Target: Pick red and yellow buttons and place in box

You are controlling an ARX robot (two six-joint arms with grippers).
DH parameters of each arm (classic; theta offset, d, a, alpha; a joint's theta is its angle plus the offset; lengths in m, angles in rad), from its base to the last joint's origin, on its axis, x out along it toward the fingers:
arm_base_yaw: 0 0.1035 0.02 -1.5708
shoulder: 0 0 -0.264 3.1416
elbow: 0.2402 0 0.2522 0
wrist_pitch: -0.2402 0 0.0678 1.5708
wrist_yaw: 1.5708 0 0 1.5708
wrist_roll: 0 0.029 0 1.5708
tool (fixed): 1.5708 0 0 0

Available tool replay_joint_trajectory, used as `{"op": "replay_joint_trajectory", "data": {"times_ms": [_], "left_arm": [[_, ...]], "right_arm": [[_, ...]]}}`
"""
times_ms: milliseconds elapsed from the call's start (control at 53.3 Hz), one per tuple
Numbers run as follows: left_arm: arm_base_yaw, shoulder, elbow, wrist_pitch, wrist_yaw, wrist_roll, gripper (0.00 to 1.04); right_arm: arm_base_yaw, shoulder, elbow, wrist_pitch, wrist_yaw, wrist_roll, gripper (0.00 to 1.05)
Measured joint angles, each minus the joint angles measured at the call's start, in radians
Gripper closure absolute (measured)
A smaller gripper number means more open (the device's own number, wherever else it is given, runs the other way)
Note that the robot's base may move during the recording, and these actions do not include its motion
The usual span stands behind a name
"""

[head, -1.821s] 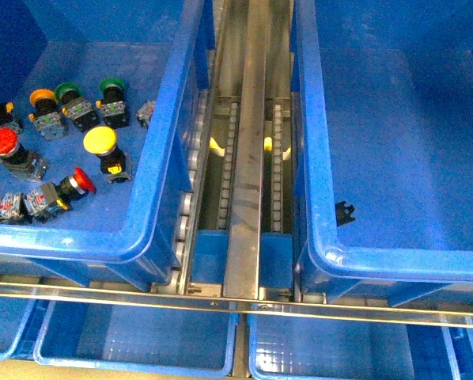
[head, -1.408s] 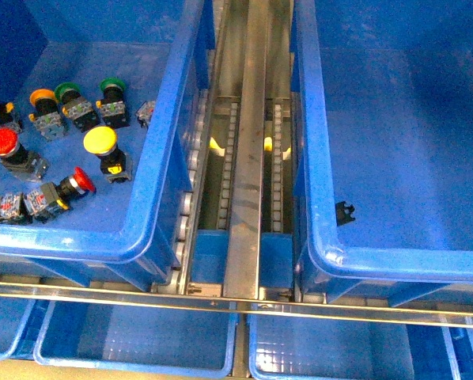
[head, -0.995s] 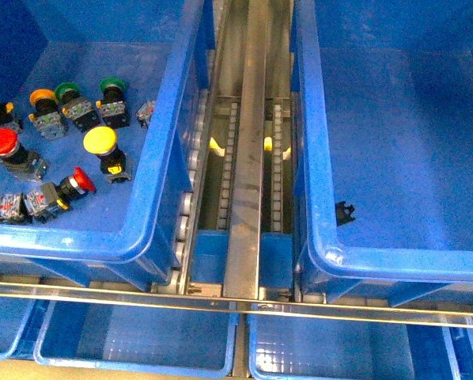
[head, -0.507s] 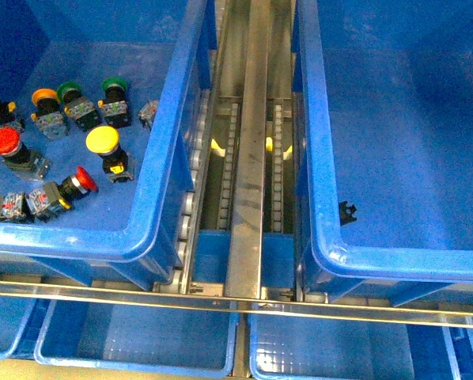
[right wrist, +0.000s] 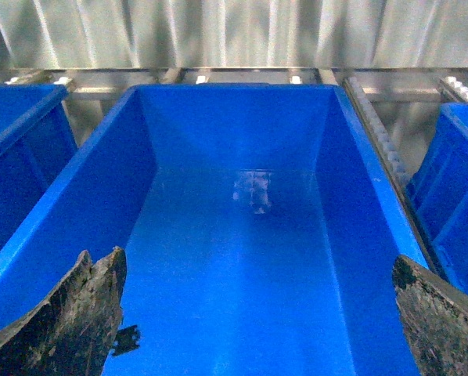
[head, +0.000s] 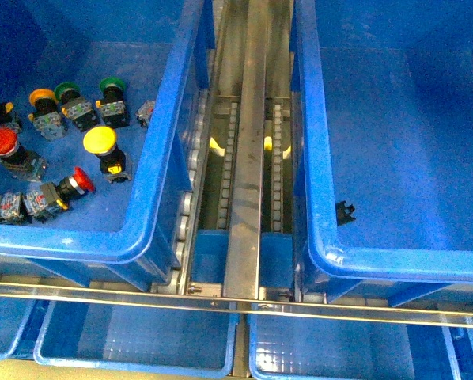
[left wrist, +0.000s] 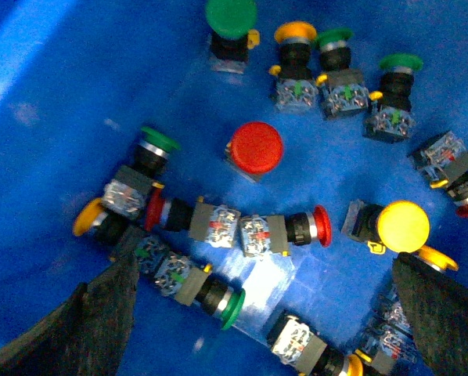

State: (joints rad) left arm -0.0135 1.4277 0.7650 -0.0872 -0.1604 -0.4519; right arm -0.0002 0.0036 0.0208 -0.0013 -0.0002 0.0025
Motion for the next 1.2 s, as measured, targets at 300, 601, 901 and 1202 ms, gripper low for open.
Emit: {"op": "replay_joint_trajectory", "data": {"times_ms": [300, 601, 901, 1202], "left_arm": [[0.069, 0.347, 0.189, 0.068, 0.092, 0.071, 0.08], [0.097, 0.608, 0.356, 0.07, 0.154, 0.118, 0.08], [0.096, 0.702, 0.476, 0.049, 0.183, 0.134, 0.08], [0.094, 0.754, 0.512, 0.027, 0.206, 0.145, 0.08]], "right_arm": [[0.0, 0.0, 0.0, 0.0, 0.0, 0.0, 0.06], [0.0, 0.0, 0.0, 0.0, 0.0, 0.0, 0.06], [0.0, 0.0, 0.0, 0.0, 0.0, 0.0, 0.06], [0.0, 0.0, 0.0, 0.0, 0.0, 0.0, 0.06]]}}
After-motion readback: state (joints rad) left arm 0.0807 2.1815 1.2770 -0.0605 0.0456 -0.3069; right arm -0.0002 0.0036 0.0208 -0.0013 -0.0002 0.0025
